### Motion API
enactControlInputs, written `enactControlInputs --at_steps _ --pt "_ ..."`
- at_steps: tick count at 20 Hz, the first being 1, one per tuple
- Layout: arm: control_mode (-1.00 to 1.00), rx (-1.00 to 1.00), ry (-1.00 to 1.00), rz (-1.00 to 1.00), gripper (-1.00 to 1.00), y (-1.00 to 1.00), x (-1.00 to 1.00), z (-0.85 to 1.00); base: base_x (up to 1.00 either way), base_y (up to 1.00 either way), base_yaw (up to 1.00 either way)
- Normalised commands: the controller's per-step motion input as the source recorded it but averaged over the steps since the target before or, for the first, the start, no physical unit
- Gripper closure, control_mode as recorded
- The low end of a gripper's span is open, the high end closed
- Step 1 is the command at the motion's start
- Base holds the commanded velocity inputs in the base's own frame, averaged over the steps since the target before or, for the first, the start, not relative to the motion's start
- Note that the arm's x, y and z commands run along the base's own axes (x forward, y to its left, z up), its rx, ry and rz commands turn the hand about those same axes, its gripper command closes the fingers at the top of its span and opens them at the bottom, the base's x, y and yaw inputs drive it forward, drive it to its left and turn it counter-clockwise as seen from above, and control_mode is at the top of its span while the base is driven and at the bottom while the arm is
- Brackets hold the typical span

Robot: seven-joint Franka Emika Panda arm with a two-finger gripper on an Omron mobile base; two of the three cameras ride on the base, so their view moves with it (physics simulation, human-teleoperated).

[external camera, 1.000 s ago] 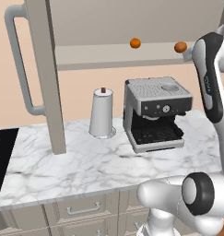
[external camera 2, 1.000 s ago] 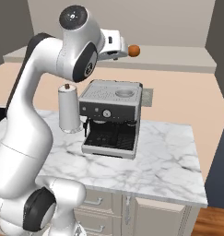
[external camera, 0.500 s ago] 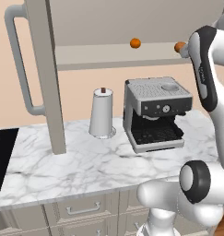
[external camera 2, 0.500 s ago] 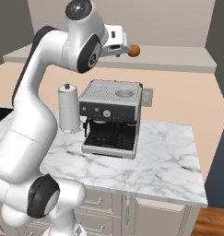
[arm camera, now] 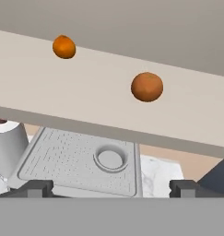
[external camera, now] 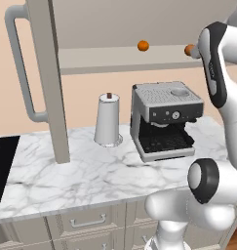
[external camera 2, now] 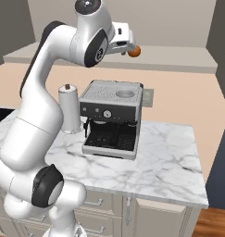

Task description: Pick the tangerines from the cabinet and place them in one bowl. Pick the mango from the sink and place it in the other bowl.

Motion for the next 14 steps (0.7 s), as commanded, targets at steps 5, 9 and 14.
enactControlInputs --at_steps 5,9,14 --pt "-1.00 0.00 -0.05 0.00 -1.00 -0.02 0.26 -0.16 0.00 0.00 0.00" --pt "-1.00 0.00 -0.05 0.00 -1.00 -0.09 0.06 -0.30 0.00 0.00 0.00" --pt "-1.00 0.02 -0.01 -0.04 -1.00 -0.10 0.13 -0.10 0.00 0.00 0.00"
